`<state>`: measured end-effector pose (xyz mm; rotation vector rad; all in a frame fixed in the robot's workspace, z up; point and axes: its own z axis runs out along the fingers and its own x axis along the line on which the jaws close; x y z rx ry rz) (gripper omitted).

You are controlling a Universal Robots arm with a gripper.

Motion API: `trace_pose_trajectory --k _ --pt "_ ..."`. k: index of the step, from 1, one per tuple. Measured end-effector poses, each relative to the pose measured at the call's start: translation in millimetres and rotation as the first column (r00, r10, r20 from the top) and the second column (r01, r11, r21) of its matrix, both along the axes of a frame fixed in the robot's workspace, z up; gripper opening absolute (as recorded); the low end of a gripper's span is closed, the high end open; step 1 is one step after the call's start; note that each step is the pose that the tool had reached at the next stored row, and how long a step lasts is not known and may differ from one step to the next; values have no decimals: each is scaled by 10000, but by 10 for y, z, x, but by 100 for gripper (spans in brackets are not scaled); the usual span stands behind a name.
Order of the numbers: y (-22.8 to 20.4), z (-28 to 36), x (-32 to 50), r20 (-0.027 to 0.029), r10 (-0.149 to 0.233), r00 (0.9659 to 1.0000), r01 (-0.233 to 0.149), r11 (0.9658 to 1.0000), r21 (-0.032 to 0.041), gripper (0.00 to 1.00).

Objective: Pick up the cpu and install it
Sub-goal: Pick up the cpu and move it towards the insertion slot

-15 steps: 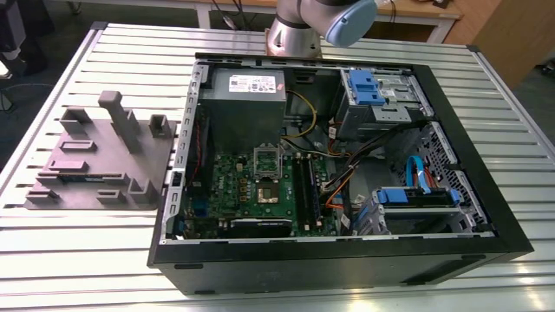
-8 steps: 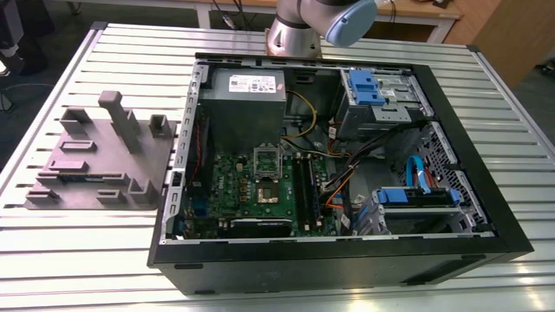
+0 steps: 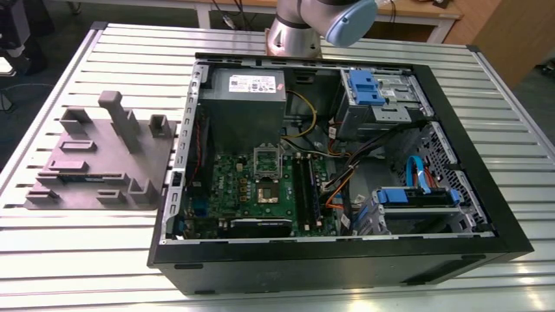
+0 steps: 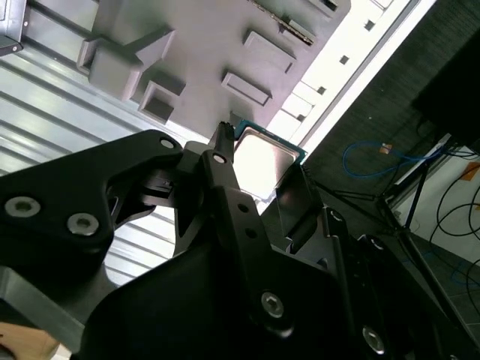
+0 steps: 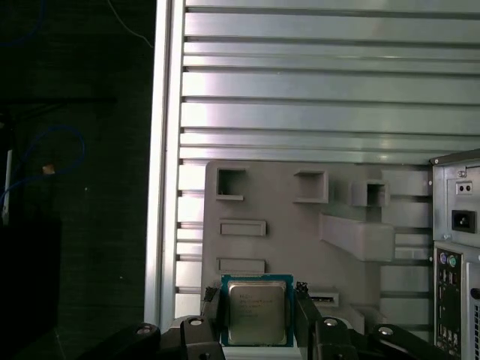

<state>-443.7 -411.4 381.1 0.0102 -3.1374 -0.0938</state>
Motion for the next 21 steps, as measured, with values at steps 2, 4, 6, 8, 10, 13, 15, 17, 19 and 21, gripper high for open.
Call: trace_pose_trajectory --k 2,4,6,8,10,13,15,17,19,21 --pt "1 0 9 1 -1 10000 1 10000 0 47" --pt "0 1 12 -1 -1 10000 1 10000 -1 47" --pt "0 0 13 0 0 10000 0 10000 -1 47" --pt "0 0 13 0 0 10000 0 10000 -1 47" --pt "0 0 14 0 0 10000 0 10000 -1 47" --pt "0 1 17 -1 0 10000 0 10000 -1 47" --pt "0 7 16 -1 0 10000 0 10000 -1 47" --pt "0 30 18 -2 0 10000 0 10000 -2 47" --pt "0 72 17 -1 -1 10000 1 10000 -1 47" --pt "0 130 18 0 -1 10000 1 10000 -1 47"
